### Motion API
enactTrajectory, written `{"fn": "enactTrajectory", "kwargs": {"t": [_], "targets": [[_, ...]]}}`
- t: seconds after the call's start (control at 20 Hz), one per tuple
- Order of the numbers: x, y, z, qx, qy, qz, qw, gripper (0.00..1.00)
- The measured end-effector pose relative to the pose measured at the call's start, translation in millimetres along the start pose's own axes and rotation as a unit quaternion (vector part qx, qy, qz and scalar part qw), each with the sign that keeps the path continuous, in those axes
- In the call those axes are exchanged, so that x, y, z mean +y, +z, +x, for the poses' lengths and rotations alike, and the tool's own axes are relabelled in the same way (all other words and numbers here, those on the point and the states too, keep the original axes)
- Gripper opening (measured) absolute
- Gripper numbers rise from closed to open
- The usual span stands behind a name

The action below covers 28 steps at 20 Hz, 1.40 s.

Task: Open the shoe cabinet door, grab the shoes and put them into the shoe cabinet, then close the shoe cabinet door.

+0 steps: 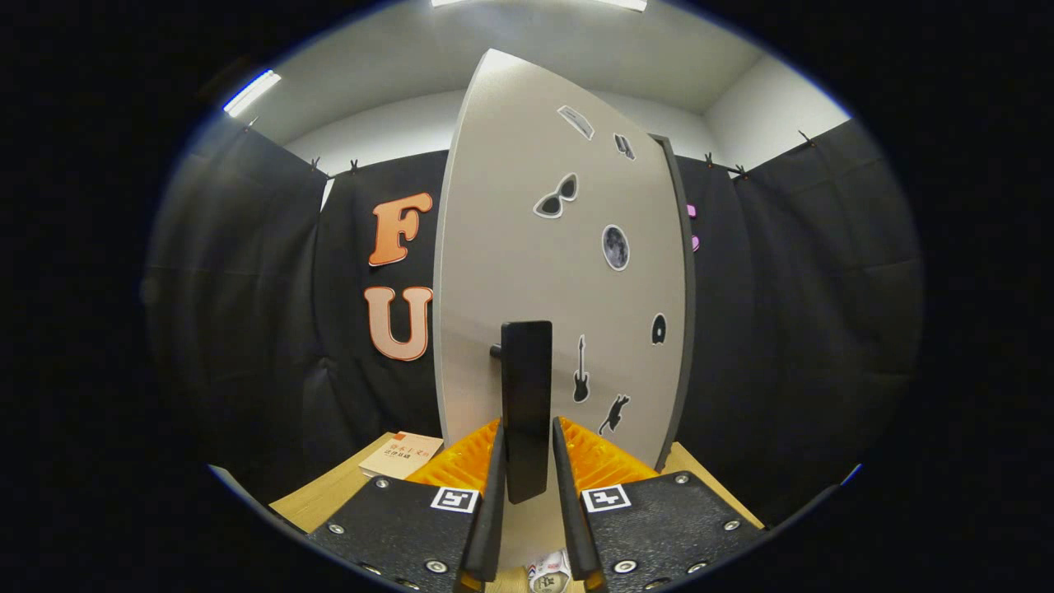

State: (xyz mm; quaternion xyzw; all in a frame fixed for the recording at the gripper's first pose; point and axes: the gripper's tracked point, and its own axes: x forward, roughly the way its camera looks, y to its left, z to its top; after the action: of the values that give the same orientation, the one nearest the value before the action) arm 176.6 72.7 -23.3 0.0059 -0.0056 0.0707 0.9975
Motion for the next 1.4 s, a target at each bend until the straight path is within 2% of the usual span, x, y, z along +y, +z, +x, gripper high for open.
{"fn": "enactTrajectory", "kwargs": {"t": [0.25,0.45,0.75,1.0,1.2,1.4], "targets": [[-24,0,-9,-0.001,-0.034,-0.025,0.999,0.32],[-37,-2,-17,0.001,-0.054,-0.017,0.998,0.32],[-83,-8,-40,-0.001,-0.082,0.000,0.997,0.32],[-114,-12,-49,0.000,-0.110,-0.009,0.994,0.33],[-137,-13,-54,-0.001,-0.119,0.003,0.993,0.35],[-151,-3,-60,-0.022,-0.109,0.023,0.994,0.38]]}}
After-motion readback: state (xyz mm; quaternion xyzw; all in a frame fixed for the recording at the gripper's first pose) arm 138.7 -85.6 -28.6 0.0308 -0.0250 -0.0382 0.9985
